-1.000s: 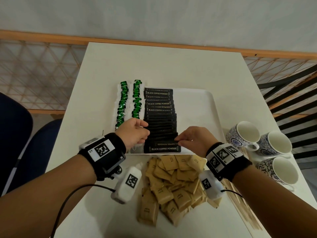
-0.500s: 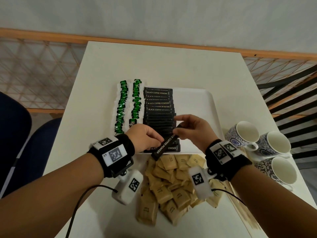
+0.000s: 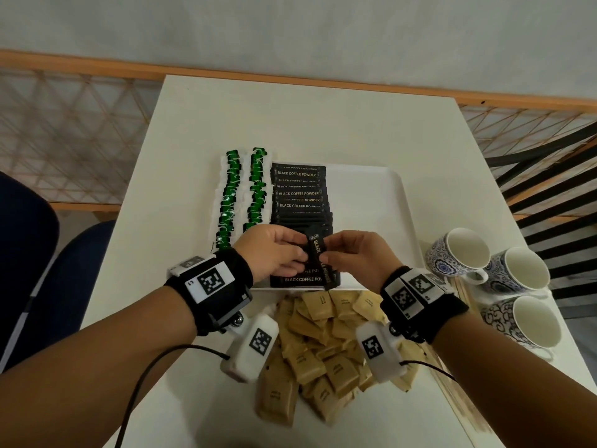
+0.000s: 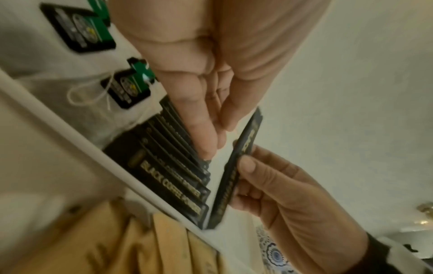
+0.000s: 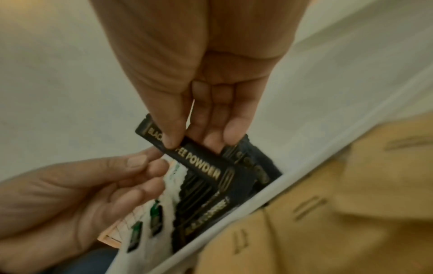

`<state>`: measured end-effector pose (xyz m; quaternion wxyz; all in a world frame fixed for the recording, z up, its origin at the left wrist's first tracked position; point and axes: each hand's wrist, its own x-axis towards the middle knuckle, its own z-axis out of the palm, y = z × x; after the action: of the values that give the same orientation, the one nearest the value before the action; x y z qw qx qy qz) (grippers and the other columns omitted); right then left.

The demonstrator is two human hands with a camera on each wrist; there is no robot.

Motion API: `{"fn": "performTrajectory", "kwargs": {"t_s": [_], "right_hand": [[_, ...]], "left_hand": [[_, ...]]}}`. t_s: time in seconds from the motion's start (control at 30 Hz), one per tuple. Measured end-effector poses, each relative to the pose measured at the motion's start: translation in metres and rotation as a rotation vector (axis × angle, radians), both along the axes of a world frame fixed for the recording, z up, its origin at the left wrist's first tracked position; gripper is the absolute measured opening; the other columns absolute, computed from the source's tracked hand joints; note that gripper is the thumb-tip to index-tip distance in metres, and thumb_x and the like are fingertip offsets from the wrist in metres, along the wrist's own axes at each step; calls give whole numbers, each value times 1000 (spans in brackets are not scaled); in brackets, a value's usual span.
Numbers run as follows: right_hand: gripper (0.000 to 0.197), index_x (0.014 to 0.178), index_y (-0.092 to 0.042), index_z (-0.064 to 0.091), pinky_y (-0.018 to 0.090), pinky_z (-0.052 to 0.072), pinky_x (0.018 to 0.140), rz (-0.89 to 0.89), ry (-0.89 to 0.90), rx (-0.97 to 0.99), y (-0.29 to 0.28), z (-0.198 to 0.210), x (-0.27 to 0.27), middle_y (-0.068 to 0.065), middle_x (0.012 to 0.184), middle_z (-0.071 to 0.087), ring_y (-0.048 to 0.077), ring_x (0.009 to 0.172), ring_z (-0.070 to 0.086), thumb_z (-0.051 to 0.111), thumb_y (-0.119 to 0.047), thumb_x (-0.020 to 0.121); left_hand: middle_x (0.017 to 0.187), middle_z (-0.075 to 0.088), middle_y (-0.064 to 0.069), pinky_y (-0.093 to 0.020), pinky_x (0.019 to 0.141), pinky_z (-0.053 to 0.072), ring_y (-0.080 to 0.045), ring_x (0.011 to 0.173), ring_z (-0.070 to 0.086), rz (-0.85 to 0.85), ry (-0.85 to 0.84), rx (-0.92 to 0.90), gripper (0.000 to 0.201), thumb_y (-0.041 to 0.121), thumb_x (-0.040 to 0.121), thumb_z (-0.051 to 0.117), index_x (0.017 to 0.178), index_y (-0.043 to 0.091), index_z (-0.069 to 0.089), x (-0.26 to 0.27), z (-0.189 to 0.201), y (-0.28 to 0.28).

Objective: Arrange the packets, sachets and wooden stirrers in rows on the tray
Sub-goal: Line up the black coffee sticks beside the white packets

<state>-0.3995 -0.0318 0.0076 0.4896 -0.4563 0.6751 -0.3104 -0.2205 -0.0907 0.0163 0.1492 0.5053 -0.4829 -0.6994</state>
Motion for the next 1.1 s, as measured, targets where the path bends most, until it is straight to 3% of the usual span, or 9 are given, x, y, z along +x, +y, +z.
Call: {"fn": "performTrajectory", "kwargs": {"t_s": [0.13, 0.2, 0.33, 0.43, 0.57, 0.7, 0.9, 1.03, 1.1], "right_hand": [[24, 111, -31, 69, 22, 42, 86, 399, 569, -32, -1, -4, -10, -7, 96, 61, 7, 88, 53, 60, -21, 90], [26, 114, -31, 68, 21, 40, 91, 538, 673, -17, -2, -6, -5, -10, 103, 60, 7, 96, 53, 59, -25, 91], [20, 106, -34, 70, 18, 42, 85, 587, 690, 0, -6, -14, 10, -16, 99, 66, 4, 90, 56, 63, -30, 88], [19, 104, -36, 69, 17, 39, 80, 620, 710, -4, -13, -17, 18, -18, 89, 57, 1, 84, 49, 62, -31, 87], [15, 98, -37, 68, 23, 45, 81, 608, 747, -8, -19, -18, 24, -20, 84, 52, 2, 83, 48, 62, -34, 85], [10, 93, -36, 68, 21, 41, 71, 549, 767, -27, -21, -17, 26, -20, 75, 48, 2, 78, 49, 64, -37, 84], [16, 102, -36, 69, 20, 44, 79, 572, 724, -5, -19, -16, 23, -18, 91, 65, 3, 87, 55, 62, -36, 87], [18, 96, -31, 71, 17, 45, 79, 294, 542, -40, -12, -10, 2, -14, 87, 66, 3, 81, 59, 64, -18, 86], [25, 97, -32, 67, 16, 46, 72, 139, 502, -35, -9, -13, -13, -10, 85, 67, 6, 78, 61, 58, -11, 86]], "left_hand": [[86, 69, -11, -24, 63, 57, -18, 72, 68, 78, -65, -76, 17, 0, 86, 63, 99, 12, 63, 14, -4, -11], [87, 67, -12, -25, 63, 58, -19, 73, 68, 116, -67, -82, 16, 0, 86, 62, 98, 11, 63, 20, -4, -16], [87, 66, -13, -26, 64, 59, -21, 74, 67, 128, -72, -87, 14, 0, 87, 62, 93, 13, 62, 24, -3, -19], [87, 66, -13, -26, 62, 58, -20, 72, 67, 122, -83, -91, 13, 1, 87, 61, 92, 13, 62, 26, -5, -19], [86, 65, -13, -28, 64, 58, -21, 70, 66, 116, -98, -91, 14, 1, 87, 61, 92, 14, 61, 27, -7, -17], [84, 65, -12, -28, 65, 57, -21, 70, 65, 103, -98, -85, 12, 2, 88, 60, 92, 13, 61, 27, -8, -17], [84, 66, -8, -25, 62, 56, -19, 70, 65, 64, -118, -106, 13, 3, 88, 60, 95, 14, 61, 22, -11, -13], [87, 67, -9, -27, 68, 57, -18, 73, 65, 26, -145, -139, 13, 4, 89, 59, 92, 16, 62, 17, -13, -10], [94, 68, -9, -27, 74, 57, -18, 80, 66, -6, -163, -164, 15, 6, 89, 58, 91, 20, 63, 15, -14, -9]]}}
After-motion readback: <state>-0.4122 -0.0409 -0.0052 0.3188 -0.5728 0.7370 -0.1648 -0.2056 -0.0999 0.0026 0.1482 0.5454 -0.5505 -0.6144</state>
